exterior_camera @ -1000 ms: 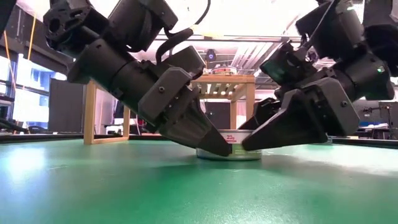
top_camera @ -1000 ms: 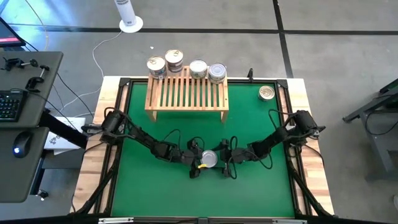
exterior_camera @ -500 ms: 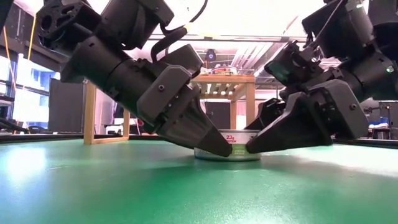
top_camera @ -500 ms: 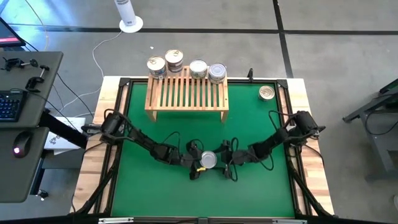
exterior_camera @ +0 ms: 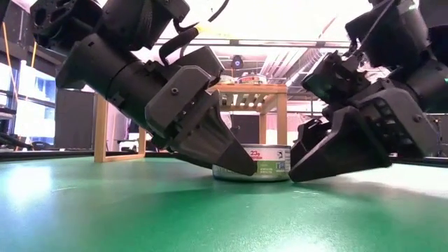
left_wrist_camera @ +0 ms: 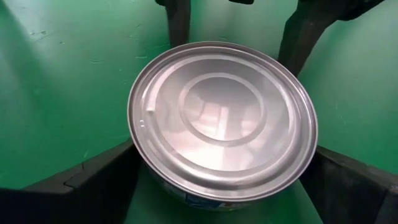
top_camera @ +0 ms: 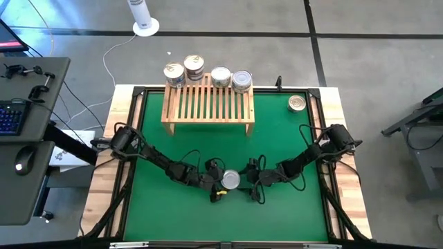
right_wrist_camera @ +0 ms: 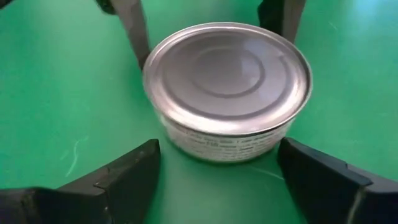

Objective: Stack canned seafood by type on shelf
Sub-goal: Put the green white tuna can on the shelf

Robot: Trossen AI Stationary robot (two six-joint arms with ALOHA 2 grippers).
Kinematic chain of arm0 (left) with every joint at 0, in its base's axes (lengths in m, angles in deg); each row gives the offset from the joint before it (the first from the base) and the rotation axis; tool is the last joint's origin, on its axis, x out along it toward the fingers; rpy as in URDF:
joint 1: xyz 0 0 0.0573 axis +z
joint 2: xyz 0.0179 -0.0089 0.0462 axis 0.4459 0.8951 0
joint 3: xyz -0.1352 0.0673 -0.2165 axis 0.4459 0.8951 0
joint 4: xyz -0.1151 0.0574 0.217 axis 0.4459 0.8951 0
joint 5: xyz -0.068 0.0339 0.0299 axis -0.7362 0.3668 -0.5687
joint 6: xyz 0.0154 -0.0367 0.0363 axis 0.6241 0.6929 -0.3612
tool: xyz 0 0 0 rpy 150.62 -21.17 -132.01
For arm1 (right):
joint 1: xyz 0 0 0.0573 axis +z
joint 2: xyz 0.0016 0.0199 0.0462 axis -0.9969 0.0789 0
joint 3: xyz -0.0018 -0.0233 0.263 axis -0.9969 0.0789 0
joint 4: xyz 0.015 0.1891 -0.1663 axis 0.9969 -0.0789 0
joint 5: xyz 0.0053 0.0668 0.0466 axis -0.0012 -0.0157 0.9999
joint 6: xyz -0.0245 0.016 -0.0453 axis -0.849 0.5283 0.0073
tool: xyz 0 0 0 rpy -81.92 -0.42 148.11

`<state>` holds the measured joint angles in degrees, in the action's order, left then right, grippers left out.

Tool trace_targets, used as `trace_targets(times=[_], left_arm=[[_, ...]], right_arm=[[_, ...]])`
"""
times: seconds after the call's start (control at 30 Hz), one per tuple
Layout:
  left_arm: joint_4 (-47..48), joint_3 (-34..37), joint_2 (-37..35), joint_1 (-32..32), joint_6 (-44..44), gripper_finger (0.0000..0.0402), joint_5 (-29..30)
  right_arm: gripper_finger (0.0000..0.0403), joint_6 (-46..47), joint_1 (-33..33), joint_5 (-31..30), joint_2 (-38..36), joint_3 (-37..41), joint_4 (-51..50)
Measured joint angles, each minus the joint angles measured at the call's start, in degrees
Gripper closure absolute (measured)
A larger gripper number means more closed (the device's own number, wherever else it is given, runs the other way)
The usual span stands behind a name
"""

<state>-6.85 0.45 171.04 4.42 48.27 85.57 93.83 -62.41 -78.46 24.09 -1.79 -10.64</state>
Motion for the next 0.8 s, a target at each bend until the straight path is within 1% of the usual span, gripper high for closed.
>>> trace_targets(times=[0.1, 0.17, 0.27, 0.37, 0.5, 0.6, 0.7, 0.8], left_arm=[[-0.9, 0.1, 0.1, -0.1, 0.3, 0.0005, 1.3], [-1.0, 0.1, 0.1, 0.0, 0.3, 0.0005, 1.4], [-1.1, 0.1, -0.3, 0.0, 0.5, 0.0005, 1.8], [-0.2, 0.1, -1.5, -0.9, -0.7, 0.0005, 4.1], [0.5, -2.0, -5.6, -2.1, -3.2, 0.0005, 8.2], [4.0, -4.2, -8.9, -2.7, -5.7, 0.0005, 11.4], [7.6, -6.2, -12.4, -2.6, -9.8, 0.0005, 12.9], [10.0, -7.3, -15.0, -1.9, -12.9, 0.0005, 13.0]], right_arm=[[0.008, 3.0, -1.1, 0.6, -1.0, 0.0, -2.3], [0.008, 4.7, -1.3, -0.9, -2.7, -0.1, -6.4], [0.008, 6.8, 0.2, -6.3, -6.3, 0.1, -13.6], [0.008, 9.6, 3.6, -12.4, -10.7, 0.1, -20.3], [0.008, 15.8, 8.6, -19.9, -15.2, 0.1, -30.0], [0.008, 21.1, 12.3, -25.0, -17.4, 0.1, -34.5], [0.008, 24.6, 15.3, -29.3, -17.7, 0.1, -35.5], [0.008, 24.9, 16.7, -30.9, -17.3, 0.1, -34.3]])
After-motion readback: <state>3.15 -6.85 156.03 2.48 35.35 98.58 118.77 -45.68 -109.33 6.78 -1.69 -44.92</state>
